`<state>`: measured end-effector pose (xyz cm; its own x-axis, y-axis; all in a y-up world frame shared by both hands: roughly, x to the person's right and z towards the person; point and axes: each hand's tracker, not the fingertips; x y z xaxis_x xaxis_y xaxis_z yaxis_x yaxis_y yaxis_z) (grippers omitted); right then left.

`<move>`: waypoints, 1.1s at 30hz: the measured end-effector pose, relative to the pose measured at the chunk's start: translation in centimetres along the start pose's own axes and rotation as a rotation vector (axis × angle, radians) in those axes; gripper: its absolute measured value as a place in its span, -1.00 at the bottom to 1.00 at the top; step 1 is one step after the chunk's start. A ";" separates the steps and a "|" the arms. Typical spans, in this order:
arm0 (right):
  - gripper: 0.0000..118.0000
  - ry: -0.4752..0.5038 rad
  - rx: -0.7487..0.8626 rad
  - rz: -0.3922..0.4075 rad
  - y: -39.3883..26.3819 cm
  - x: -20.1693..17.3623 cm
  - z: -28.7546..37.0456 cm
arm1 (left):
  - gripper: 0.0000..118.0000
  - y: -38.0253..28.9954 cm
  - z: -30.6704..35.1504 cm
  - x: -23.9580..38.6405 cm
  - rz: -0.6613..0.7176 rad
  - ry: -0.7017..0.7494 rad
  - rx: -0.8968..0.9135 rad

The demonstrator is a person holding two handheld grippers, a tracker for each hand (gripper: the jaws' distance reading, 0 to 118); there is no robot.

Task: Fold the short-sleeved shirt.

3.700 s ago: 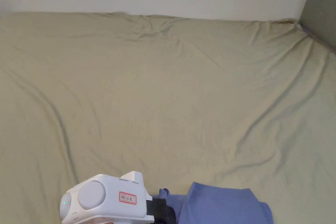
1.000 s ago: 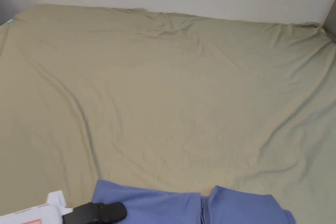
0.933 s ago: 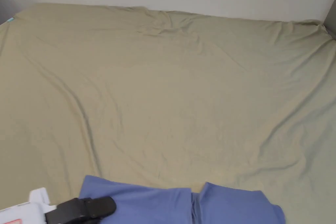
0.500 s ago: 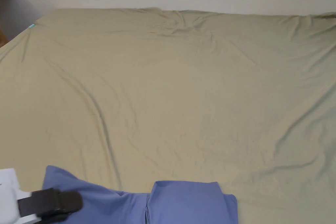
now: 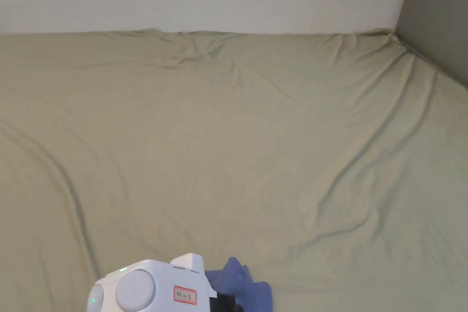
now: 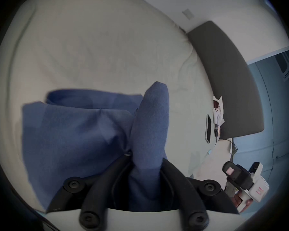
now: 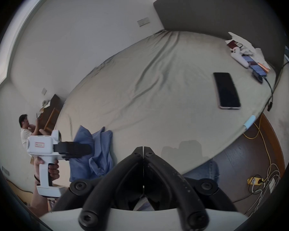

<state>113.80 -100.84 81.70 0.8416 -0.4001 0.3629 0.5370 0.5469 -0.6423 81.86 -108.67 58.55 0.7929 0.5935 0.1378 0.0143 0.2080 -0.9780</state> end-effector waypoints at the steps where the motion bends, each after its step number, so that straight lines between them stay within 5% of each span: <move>1: -0.98 -0.003 0.006 -0.012 -0.1 0.3 0.2 | -0.41 0.0 -0.3 0.1 0.013 -0.007 0.011; 3: -0.98 -0.008 0.010 -0.034 -0.2 0.8 0.2 | 0.03 -0.1 0.7 0.2 0.073 -0.119 0.052; 6: -0.98 -0.009 0.001 -0.041 -0.2 0.8 -0.3 | 0.03 0.0 3.7 -0.1 0.152 -0.425 0.105; 8: -0.98 0.003 -0.014 -0.036 -0.2 0.4 -0.8 | -0.21 -0.2 6.0 -0.6 0.175 -0.531 0.131; 10: -0.98 0.021 -0.026 -0.030 -0.2 0.0 -1.4 | -0.88 -0.4 7.9 -1.5 0.171 -0.502 0.198; 11: -0.98 0.034 -0.031 -0.026 -0.3 -0.2 -1.6 | -0.97 -0.4 8.4 -2.1 0.160 -0.438 0.240; 14: -0.98 0.064 -0.048 -0.009 -0.3 -1.0 -2.2 | -0.97 -0.8 8.4 -3.2 0.092 -0.149 0.280; 16: -0.98 0.074 -0.054 0.005 -0.3 -1.4 -2.5 | -0.97 -1.7 7.5 -2.2 0.076 -0.088 0.208; 27: -0.98 0.074 -0.083 0.003 -0.8 -1.4 -2.7 | -0.97 -3.1 -4.0 1.1 0.127 -0.184 0.002; 33: -0.98 0.150 -0.105 0.040 0.0 -3.4 -4.1 | -0.97 -3.2 1.6 3.4 0.050 -0.372 0.121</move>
<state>110.70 -102.58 77.71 0.8398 -0.4892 0.2354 0.4872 0.4881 -0.7241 83.56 -106.05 62.37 0.5153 0.8420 0.1596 -0.1082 0.2487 -0.9625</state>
